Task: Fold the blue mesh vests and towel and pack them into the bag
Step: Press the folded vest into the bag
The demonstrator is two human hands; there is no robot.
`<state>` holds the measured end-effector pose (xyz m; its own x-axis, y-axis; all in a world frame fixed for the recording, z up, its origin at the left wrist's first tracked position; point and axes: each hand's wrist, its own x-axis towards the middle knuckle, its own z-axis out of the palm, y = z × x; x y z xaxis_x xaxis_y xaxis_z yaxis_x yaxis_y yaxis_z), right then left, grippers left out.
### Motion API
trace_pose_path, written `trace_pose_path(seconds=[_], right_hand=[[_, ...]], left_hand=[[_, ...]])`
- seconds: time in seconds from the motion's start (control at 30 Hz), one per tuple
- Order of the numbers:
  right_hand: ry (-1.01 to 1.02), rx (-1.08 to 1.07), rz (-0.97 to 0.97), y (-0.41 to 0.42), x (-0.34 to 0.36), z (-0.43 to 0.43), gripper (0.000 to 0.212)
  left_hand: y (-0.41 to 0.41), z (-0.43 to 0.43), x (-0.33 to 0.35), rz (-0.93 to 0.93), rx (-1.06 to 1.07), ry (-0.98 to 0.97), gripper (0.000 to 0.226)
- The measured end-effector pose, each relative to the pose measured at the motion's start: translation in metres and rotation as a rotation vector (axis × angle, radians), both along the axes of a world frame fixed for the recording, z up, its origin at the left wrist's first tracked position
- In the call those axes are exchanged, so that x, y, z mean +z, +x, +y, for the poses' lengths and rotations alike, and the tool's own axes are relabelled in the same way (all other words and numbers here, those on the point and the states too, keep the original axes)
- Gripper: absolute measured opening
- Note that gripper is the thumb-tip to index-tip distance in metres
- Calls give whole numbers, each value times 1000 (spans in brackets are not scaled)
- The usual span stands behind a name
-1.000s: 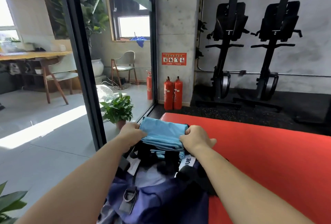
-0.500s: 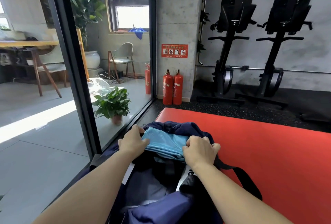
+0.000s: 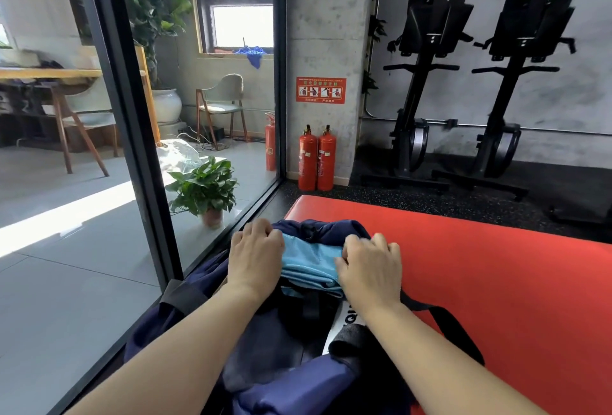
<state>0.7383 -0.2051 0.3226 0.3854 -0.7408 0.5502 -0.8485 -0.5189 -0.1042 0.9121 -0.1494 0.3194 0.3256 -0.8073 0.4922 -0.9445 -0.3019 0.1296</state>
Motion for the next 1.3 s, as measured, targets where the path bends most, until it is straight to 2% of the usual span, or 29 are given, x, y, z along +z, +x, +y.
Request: trace_pose_path(seconds=[0.07,0.13,0.2,0.23,0.3,0.33,0.4,0.43,0.53,0.67,0.7,0.73,0.87,1.07,1.3], right_hand=[[-121,209,97,-2,-5,-2,30],[-8,384,309,-3,-10,-3,66],[222,382,511,-8,-8,0,104],[292,344,551,-9,-9,-2,112],[342,288,569,-7,-12,-4,106],[351,273,565,-6,-16,-5,92],[376,250,588,-6,-20,-7,65],[393,239,598,-6,-22,-7,61],[428,232,623,-6,-22,-8,60],[501,236,606,-7,-15,-7,63],[529,243,598,-9,-10,-7,64],[549,250,589,-12,-5,-7,65],[548,257,548,-35,18,8,62],[574,135,565,-100,49,50,60],[634,-87,587,-200,81,125,61]], left_hand=[[-7,4,5,-88,-105,-36,24],[-10,6,1,-78,-184,136,37],[-9,6,-9,-39,-157,421,57],[-7,6,-15,-28,-136,499,63],[-2,2,-27,-29,-116,530,75],[-1,2,-31,-42,-115,524,81],[0,-1,-35,-56,-116,524,77],[-1,-1,-36,-49,-117,526,73],[-2,1,-34,-33,-124,536,74],[-3,3,-28,-65,-139,532,118],[-3,5,-24,-77,-139,531,123],[-3,7,-19,-84,-140,523,120],[-6,23,11,-141,-136,529,67],[-34,67,49,-130,-169,568,59],[-143,108,76,-77,-356,579,61]])
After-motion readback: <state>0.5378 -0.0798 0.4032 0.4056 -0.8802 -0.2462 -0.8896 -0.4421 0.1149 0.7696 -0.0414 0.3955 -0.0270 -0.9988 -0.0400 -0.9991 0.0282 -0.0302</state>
